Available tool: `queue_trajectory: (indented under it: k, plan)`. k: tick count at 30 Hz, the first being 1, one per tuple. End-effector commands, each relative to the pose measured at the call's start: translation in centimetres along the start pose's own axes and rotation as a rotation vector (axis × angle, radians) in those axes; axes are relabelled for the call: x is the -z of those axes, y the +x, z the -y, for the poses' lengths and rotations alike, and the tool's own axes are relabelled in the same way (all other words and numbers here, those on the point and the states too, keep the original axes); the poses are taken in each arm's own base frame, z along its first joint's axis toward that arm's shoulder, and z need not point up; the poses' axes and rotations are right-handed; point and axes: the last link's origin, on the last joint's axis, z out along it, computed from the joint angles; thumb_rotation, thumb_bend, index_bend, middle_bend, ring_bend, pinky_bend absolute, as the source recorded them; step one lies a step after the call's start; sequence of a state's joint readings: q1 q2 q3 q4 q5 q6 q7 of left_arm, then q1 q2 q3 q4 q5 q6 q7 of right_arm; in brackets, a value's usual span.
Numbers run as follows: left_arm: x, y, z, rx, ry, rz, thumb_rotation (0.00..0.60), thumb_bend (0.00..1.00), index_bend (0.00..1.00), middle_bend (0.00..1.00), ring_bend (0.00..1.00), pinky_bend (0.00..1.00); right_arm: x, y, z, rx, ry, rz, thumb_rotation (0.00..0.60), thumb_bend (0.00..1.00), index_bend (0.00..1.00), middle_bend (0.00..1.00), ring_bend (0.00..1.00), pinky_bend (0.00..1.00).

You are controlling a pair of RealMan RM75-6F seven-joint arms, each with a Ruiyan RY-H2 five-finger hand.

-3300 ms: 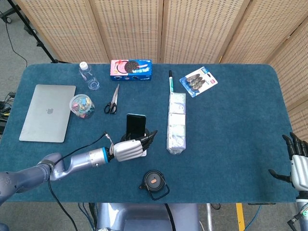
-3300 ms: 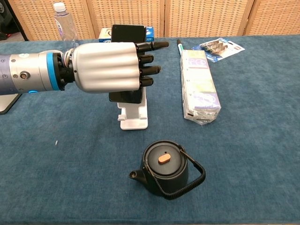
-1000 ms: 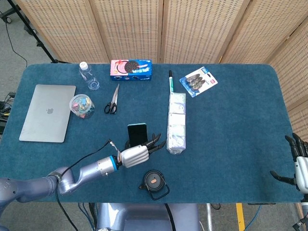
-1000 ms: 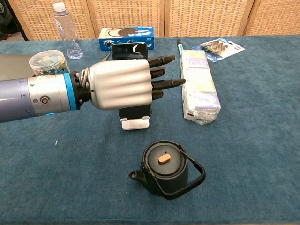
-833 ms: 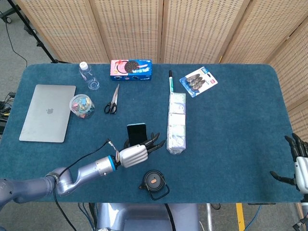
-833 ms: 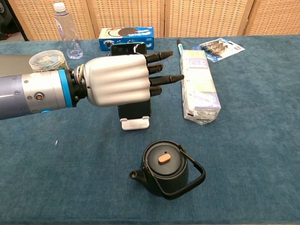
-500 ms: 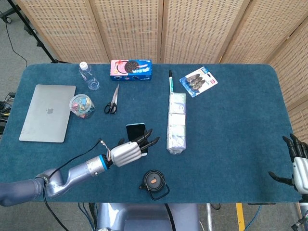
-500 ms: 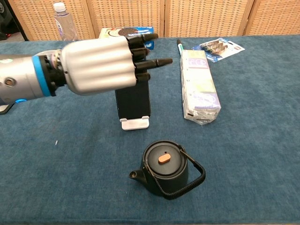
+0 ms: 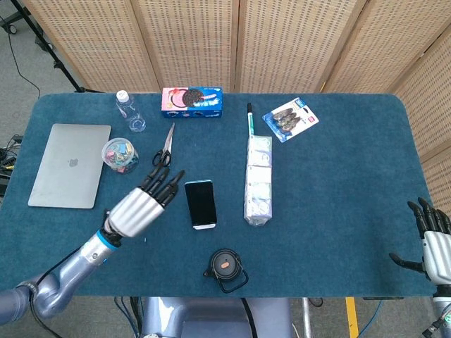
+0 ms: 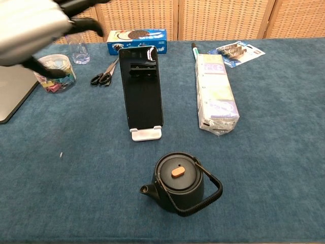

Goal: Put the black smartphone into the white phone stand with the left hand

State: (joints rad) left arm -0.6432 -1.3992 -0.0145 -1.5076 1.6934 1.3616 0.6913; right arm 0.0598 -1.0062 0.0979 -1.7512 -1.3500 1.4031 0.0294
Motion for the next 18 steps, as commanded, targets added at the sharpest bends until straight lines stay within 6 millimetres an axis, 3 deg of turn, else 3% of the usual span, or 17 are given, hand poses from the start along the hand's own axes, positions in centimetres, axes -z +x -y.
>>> queue_trajectory:
  k: [1, 5, 12, 18]
  plan:
    - [3.8, -0.1, 2.1, 0.193, 0.192, 0.075, 0.6, 0.0, 0.24, 0.0, 0.05, 0.07, 0.0, 0.0, 0.0, 0.0, 0.001, 0.0, 0.6, 0.0, 0.0, 0.0, 0.0, 0.0]
    - [8.0, -0.4, 3.6, 0.388, 0.417, 0.14, 0.6, 0.0, 0.22, 0.0, 0.01, 0.04, 0.0, 0.1, 0.3, -0.005, 0.009, -0.005, 0.6, 0.0, 0.0, 0.0, 0.0, 0.0]
    - [13.2, -1.3, 4.4, 0.574, 0.681, 0.269, 0.6, 0.0, 0.17, 0.0, 0.0, 0.0, 0.2, 0.2, 0.2, -0.001, 0.01, -0.012, 0.6, 0.0, 0.0, 0.0, 0.0, 0.0]
    - [15.2, -1.7, 4.7, 0.595, 0.776, 0.346, 0.6, 0.0, 0.08, 0.0, 0.0, 0.0, 0.4, 0.4, 0.3, -0.003, 0.016, -0.029, 0.6, 0.0, 0.0, 0.0, 0.0, 0.0]
